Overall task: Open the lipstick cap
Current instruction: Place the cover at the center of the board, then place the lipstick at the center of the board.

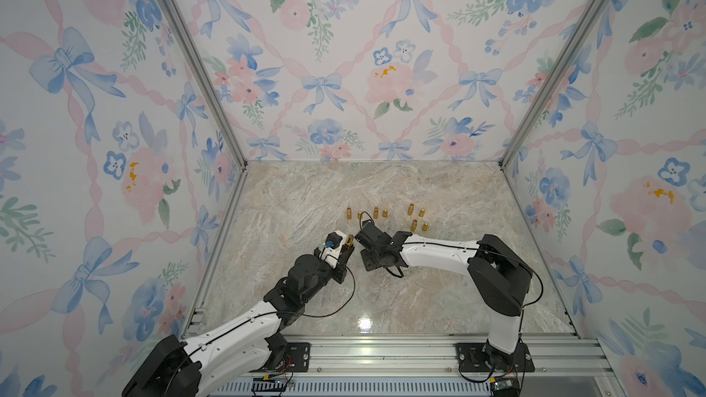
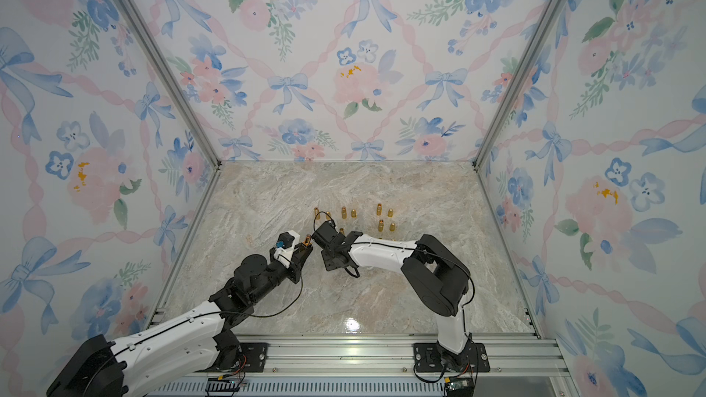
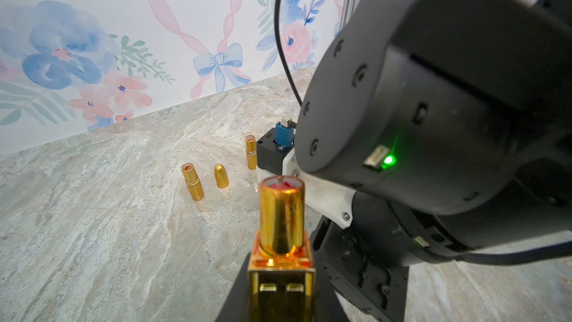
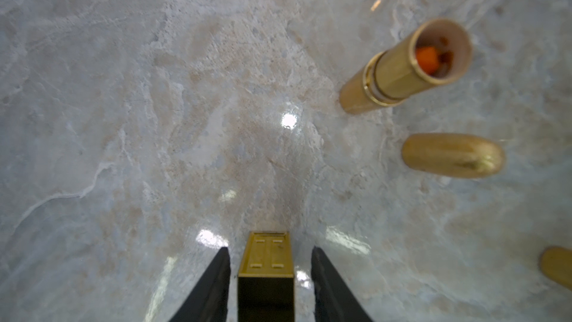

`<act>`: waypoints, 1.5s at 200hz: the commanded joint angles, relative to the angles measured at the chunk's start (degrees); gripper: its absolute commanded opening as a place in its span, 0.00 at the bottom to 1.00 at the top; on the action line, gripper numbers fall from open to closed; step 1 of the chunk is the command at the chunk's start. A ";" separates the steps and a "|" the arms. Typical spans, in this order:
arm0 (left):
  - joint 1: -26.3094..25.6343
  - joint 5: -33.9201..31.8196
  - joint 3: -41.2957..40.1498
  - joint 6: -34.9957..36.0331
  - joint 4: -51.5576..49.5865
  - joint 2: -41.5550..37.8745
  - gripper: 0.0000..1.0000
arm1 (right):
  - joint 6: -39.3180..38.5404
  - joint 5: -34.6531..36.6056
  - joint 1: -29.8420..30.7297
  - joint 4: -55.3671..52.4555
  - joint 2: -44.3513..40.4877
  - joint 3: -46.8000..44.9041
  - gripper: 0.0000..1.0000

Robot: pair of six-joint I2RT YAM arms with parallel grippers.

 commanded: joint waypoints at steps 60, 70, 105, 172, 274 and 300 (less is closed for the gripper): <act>0.48 3.95 1.56 0.47 1.64 3.57 0.00 | -2.90 -13.76 -4.06 -15.11 -14.40 6.23 0.59; 0.50 4.51 2.03 0.56 1.64 4.43 0.00 | -3.24 -15.55 -4.45 -16.71 -16.44 6.80 0.60; 0.50 6.77 3.42 0.99 1.84 6.78 0.00 | -4.49 -21.98 -4.91 -21.55 -18.42 10.41 0.64; 0.31 11.99 4.86 2.17 2.17 7.77 0.00 | -1.58 -27.37 -5.39 -20.27 -15.34 14.12 0.64; 0.12 13.35 5.57 2.53 2.49 7.86 0.00 | -1.04 -31.39 -5.57 -17.96 -10.93 13.88 0.48; 0.14 13.48 5.73 2.47 2.59 7.71 0.00 | -1.02 -31.97 -5.57 -16.65 -10.22 13.53 0.43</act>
